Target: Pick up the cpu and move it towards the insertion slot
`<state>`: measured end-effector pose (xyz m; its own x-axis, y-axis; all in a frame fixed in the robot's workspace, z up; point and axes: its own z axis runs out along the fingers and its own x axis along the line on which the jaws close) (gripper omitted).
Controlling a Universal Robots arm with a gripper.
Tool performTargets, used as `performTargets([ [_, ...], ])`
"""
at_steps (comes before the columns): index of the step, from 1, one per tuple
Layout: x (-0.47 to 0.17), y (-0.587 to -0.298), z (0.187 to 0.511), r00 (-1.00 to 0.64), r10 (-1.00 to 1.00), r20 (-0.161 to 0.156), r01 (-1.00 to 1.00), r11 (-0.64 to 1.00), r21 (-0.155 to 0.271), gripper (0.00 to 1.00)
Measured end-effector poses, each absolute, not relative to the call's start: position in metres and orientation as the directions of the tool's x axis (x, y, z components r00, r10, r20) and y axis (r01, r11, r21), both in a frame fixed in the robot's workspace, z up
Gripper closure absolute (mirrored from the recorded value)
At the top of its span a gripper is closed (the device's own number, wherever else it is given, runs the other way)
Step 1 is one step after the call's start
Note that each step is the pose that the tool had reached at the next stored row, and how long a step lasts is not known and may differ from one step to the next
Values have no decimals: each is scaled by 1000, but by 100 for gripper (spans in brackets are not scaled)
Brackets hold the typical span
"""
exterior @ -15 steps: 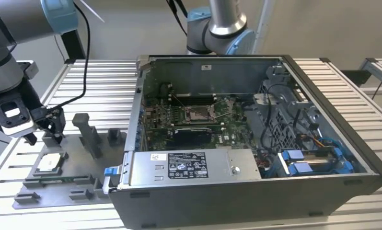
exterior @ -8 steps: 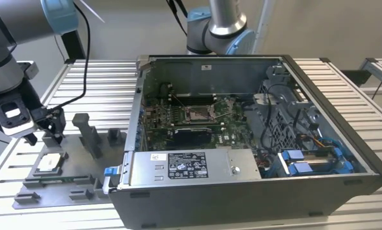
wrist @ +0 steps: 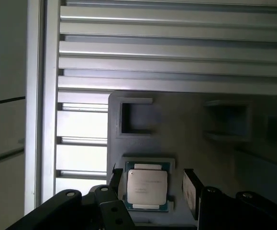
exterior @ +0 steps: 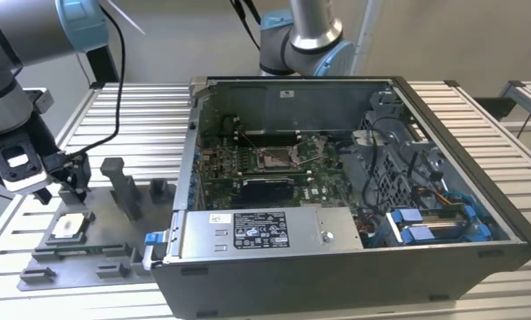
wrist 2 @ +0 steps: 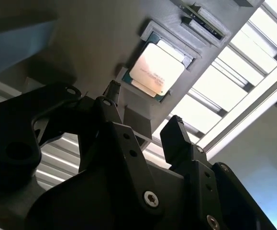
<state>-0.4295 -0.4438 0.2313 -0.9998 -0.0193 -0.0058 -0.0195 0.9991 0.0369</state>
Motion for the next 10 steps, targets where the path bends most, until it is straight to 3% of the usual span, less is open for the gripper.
performTargets([
  [10,-431,-444,225,-1000,-19,-6,-19,999,37,0],
])
